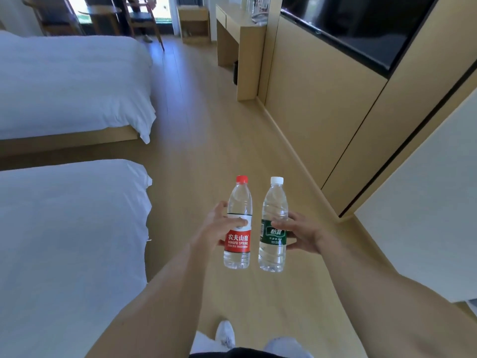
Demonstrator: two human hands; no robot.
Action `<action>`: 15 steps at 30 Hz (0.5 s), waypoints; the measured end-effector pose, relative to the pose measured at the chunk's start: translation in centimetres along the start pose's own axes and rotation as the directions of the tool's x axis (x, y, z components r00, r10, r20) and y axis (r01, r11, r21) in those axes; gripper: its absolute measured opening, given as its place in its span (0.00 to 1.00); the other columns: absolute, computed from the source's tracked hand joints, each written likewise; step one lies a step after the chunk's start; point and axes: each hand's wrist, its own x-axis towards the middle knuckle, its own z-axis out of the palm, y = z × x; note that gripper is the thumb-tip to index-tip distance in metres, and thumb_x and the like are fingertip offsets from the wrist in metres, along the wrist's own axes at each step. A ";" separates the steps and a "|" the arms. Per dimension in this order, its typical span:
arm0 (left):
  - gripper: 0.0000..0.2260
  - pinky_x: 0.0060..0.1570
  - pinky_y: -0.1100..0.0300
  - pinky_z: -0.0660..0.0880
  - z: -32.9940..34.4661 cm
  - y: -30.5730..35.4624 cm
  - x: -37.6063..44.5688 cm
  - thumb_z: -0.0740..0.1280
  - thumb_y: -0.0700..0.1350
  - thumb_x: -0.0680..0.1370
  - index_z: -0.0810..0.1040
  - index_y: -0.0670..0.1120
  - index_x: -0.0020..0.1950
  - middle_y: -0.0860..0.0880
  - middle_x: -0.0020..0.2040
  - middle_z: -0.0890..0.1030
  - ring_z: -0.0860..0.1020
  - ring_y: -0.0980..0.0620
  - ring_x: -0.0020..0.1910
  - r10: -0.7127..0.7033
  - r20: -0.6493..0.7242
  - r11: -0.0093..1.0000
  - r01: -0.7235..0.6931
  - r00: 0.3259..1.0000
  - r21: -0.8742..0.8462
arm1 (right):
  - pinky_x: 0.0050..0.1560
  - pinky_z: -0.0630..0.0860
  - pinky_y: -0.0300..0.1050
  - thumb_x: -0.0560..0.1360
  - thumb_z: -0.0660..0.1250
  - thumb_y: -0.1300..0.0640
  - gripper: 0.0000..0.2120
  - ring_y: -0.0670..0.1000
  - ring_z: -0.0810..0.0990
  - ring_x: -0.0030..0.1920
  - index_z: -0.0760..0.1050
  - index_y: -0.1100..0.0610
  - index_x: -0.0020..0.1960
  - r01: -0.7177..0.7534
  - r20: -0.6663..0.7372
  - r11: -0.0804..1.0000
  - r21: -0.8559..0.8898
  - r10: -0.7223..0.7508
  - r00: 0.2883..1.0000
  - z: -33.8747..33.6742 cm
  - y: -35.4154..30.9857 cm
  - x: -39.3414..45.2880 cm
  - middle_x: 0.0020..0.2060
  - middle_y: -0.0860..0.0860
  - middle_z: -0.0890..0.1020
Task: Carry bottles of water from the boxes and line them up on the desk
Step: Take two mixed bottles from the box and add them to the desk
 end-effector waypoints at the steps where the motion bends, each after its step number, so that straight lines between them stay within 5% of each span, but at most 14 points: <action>1: 0.24 0.53 0.38 0.80 -0.8 1.1 1.5 0.77 0.39 0.71 0.73 0.54 0.61 0.45 0.52 0.84 0.84 0.43 0.50 -0.001 0.003 1.000 0.001 1.000 0.001 | 0.59 0.77 0.64 0.73 0.74 0.58 0.23 0.58 0.80 0.60 0.74 0.51 0.67 0.000 -0.001 1.000 0.000 0.000 1.000 0.1 -1.4 1.4 0.60 0.55 0.82; 10: 0.22 0.34 0.51 0.82 -6.3 8.1 13.1 0.78 0.39 0.70 0.73 0.54 0.58 0.50 0.42 0.87 0.87 0.48 0.39 0.005 0.022 0.999 -0.004 1.000 -0.037 | 0.59 0.77 0.63 0.74 0.73 0.59 0.26 0.59 0.79 0.62 0.69 0.50 0.70 -0.023 0.064 0.999 -0.039 0.025 0.998 0.2 -11.5 14.2 0.62 0.56 0.80; 15: 0.25 0.48 0.42 0.82 -8.9 12.0 20.4 0.77 0.37 0.72 0.72 0.52 0.63 0.42 0.50 0.85 0.85 0.41 0.48 -0.014 -0.044 0.999 0.012 0.999 -0.052 | 0.60 0.76 0.65 0.74 0.73 0.59 0.26 0.59 0.79 0.61 0.69 0.51 0.70 -0.024 0.123 0.998 -0.060 0.032 0.992 -0.4 -16.7 23.0 0.61 0.56 0.80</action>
